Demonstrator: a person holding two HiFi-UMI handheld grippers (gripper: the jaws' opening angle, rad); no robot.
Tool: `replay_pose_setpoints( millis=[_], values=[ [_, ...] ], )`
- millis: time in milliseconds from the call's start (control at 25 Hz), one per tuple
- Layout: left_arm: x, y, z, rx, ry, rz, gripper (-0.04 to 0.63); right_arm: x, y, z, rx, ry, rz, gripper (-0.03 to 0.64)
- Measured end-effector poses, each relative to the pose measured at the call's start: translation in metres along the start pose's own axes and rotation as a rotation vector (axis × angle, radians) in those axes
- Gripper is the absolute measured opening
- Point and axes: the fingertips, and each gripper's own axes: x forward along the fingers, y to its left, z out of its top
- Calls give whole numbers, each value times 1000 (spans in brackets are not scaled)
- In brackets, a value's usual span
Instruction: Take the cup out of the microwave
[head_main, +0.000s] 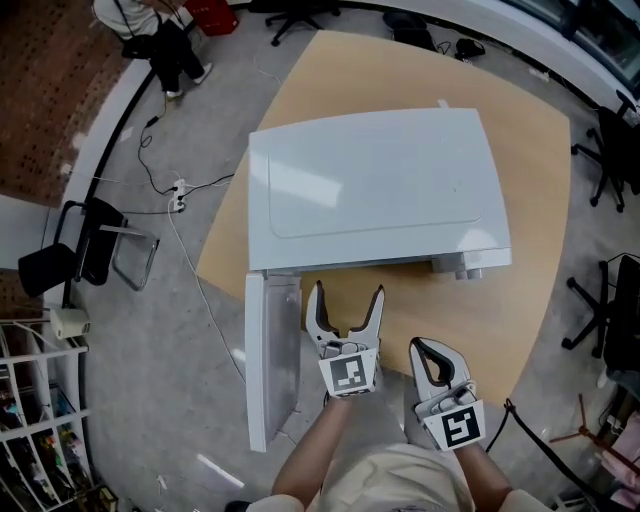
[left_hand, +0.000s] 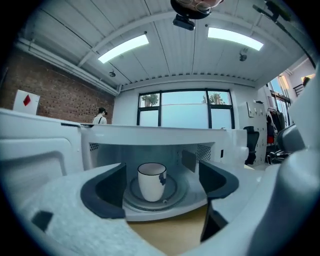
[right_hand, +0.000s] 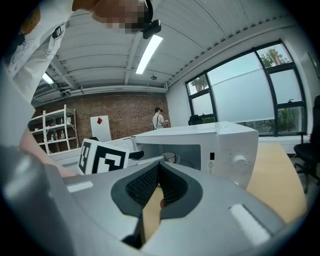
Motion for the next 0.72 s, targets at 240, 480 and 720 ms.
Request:
replay_pose_setpoints(
  millis=[240, 480, 720],
  values=[
    [56, 16, -25, 21, -2, 14, 517, 10, -3, -6, 13, 6, -1, 6],
    [89, 23, -41, 61, 15, 6, 537, 10, -5, -23, 33, 49, 4, 6],
    [121, 31, -51, 120, 28, 10, 537, 11, -11, -29, 43, 65, -6, 6]
  ],
)
